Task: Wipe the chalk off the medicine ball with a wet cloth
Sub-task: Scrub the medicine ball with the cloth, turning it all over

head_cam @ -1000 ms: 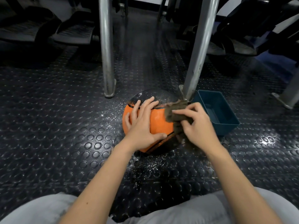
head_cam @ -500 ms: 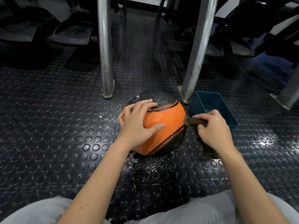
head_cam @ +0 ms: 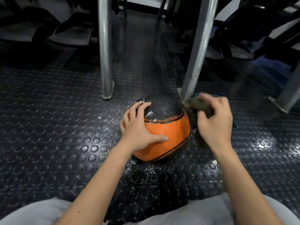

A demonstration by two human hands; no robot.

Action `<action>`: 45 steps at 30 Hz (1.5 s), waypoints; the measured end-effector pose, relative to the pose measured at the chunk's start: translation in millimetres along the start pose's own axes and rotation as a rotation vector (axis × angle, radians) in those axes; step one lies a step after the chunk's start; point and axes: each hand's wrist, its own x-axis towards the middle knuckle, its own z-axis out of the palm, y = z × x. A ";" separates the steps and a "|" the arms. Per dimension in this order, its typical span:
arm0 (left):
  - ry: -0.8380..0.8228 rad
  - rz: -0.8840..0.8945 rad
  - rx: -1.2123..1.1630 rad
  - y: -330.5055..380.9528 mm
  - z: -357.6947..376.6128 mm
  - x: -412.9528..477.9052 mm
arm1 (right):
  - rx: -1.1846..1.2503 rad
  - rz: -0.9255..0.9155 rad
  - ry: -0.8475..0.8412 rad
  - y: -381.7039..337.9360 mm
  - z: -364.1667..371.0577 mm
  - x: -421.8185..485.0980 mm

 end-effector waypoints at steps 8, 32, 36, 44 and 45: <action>-0.047 0.115 0.051 8.6 16.8 -5.1 | -0.032 -0.027 -0.421 10.9 7.7 -8.3; -0.041 0.064 -0.009 4.7 9.7 -1.0 | 0.083 -0.070 -0.314 15.6 11.5 -8.4; -0.075 0.067 -0.038 2.9 6.1 -0.9 | -0.230 0.204 -0.303 32.7 0.1 -3.8; -0.101 0.058 0.033 2.9 -2.7 3.3 | 0.096 -0.123 -0.345 8.3 14.8 -11.4; -0.119 0.056 0.061 2.1 -5.4 4.9 | 0.060 -0.065 -0.388 14.3 14.8 -11.2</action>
